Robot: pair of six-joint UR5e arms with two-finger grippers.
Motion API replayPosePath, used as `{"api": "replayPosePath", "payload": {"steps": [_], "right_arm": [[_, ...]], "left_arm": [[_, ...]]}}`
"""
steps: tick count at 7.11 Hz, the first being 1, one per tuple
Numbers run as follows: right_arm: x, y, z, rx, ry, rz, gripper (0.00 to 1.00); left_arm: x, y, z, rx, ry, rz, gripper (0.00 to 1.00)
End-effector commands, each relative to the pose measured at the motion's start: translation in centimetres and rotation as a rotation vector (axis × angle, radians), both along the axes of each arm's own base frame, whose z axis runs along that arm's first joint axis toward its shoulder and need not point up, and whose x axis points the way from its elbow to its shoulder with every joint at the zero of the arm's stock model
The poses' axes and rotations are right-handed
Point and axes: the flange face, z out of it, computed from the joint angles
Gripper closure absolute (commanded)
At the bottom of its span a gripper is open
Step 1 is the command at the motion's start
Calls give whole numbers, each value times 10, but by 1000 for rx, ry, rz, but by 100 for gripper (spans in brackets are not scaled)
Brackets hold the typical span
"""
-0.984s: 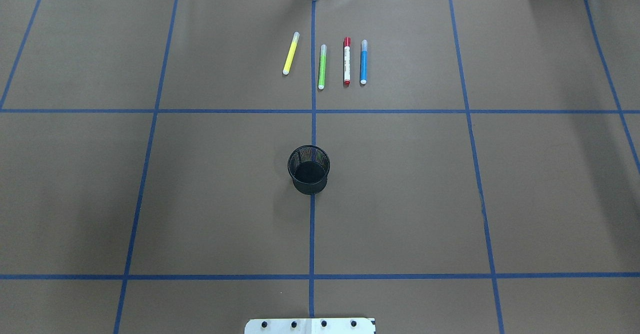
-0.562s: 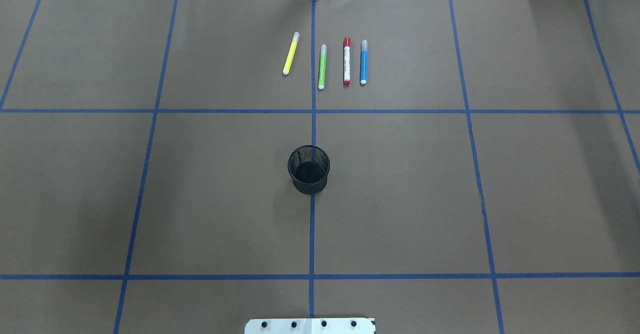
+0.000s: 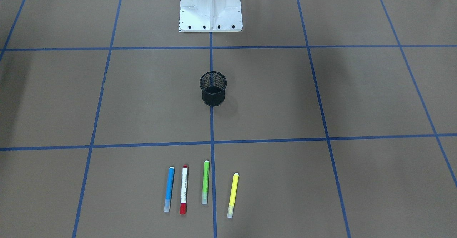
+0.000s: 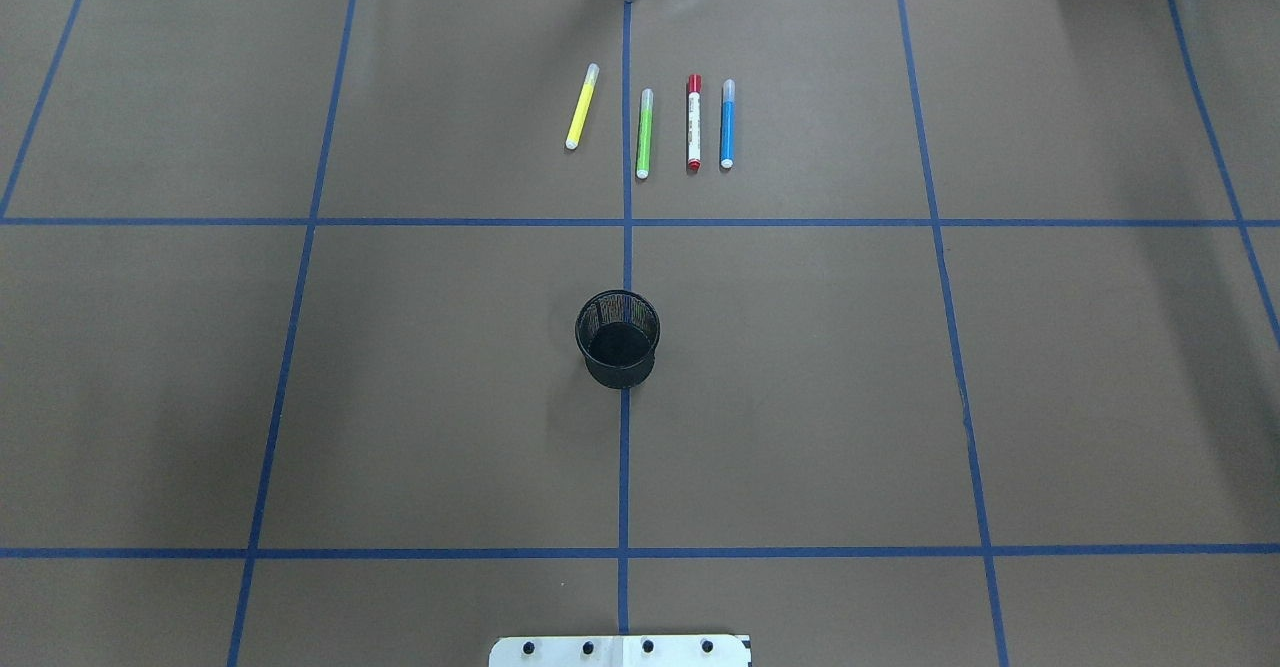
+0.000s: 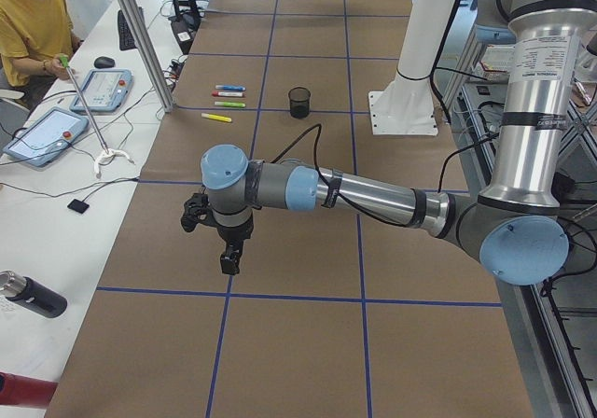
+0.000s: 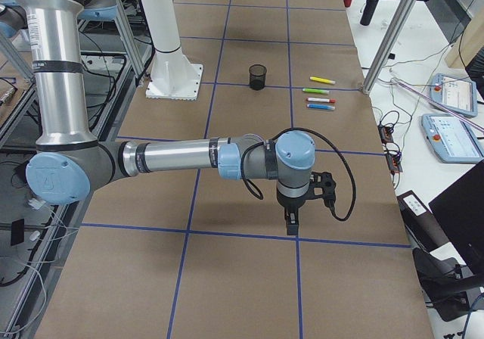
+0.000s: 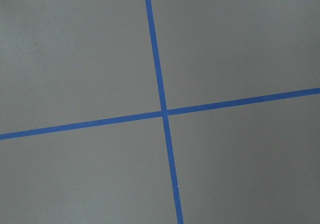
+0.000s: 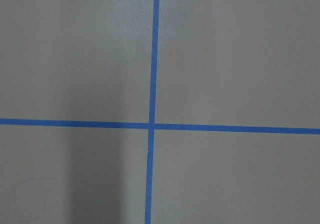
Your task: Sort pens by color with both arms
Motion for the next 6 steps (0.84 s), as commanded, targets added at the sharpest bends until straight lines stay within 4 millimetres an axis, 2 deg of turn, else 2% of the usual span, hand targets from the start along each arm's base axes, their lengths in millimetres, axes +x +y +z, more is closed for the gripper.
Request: {"api": "replayPosePath", "payload": {"steps": [1, 6], "right_arm": [[-1, 0, 1, -4, 0, 0, 0], [-1, 10, 13, -26, -2, 0, 0]], "left_arm": [[0, 0, 0, 1, 0, 1, 0], [1, 4, 10, -19, 0, 3, 0]]}}
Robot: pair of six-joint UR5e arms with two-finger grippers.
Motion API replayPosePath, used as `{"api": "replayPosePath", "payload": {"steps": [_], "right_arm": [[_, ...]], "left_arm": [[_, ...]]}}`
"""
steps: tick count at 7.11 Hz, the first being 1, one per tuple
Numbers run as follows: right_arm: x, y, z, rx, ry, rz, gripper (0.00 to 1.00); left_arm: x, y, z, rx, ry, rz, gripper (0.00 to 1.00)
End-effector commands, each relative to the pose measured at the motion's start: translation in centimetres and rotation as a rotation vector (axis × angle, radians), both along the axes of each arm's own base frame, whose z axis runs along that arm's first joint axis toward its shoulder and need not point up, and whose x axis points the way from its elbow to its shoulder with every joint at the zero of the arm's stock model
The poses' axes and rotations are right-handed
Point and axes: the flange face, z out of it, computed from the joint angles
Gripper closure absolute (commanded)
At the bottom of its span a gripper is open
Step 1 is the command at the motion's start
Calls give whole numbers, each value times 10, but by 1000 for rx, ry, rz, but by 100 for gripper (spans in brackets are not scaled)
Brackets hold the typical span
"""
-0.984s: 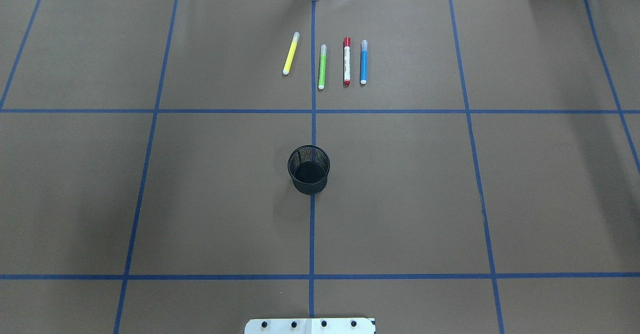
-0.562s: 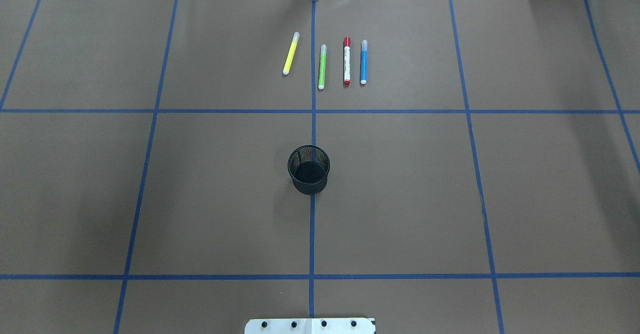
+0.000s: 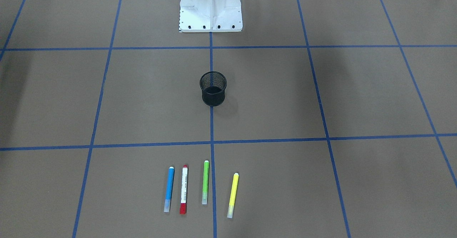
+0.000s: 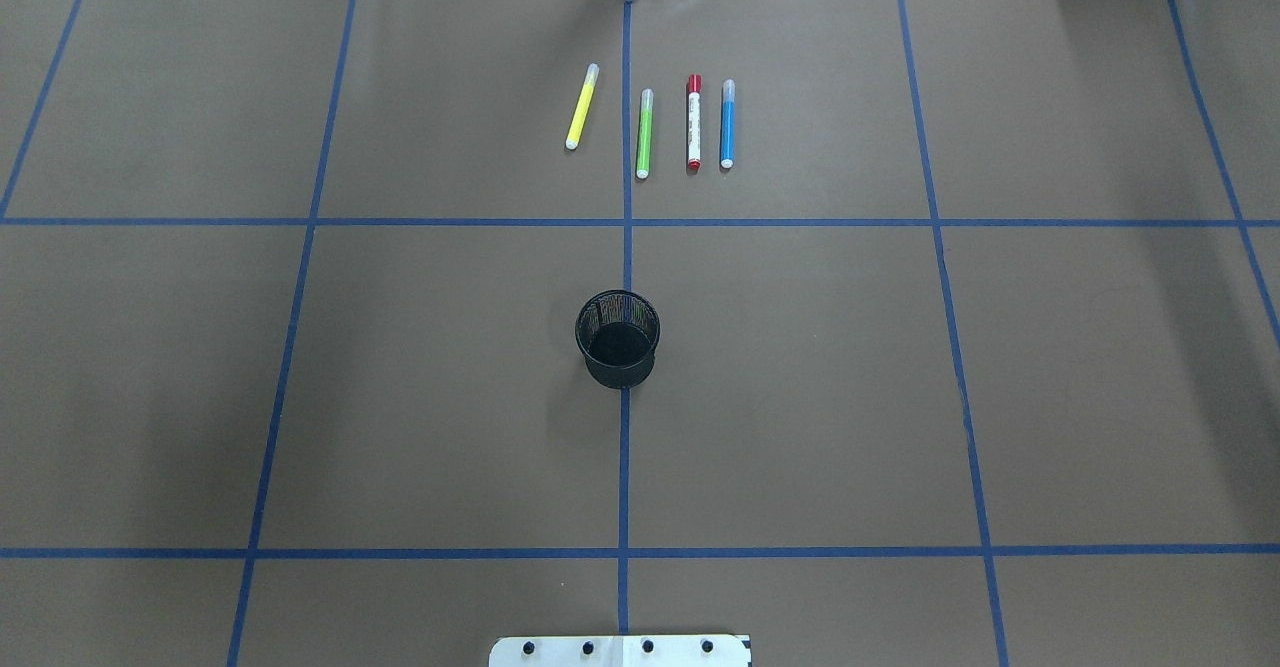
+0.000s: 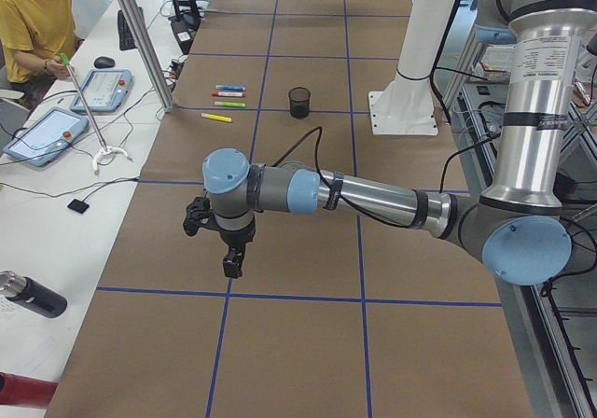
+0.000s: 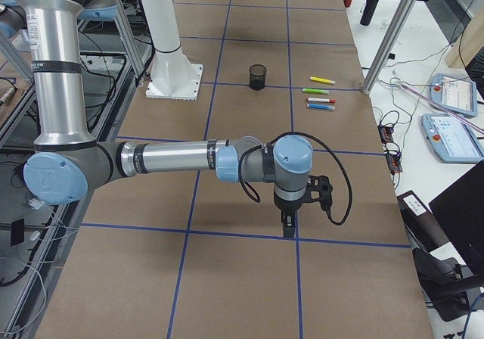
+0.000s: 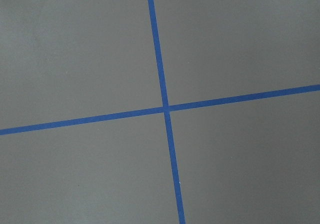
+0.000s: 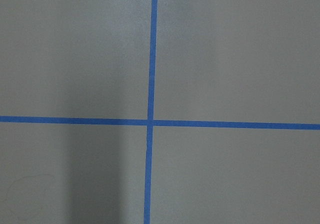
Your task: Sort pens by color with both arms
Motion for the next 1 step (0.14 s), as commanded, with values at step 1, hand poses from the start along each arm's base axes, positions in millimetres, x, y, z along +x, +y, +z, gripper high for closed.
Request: {"api": "replayPosePath", "payload": {"steps": [1], "right_arm": [[0, 3, 3, -7, 0, 0, 0]], "left_arm": [[1, 1, 3, -6, 0, 1, 0]]}}
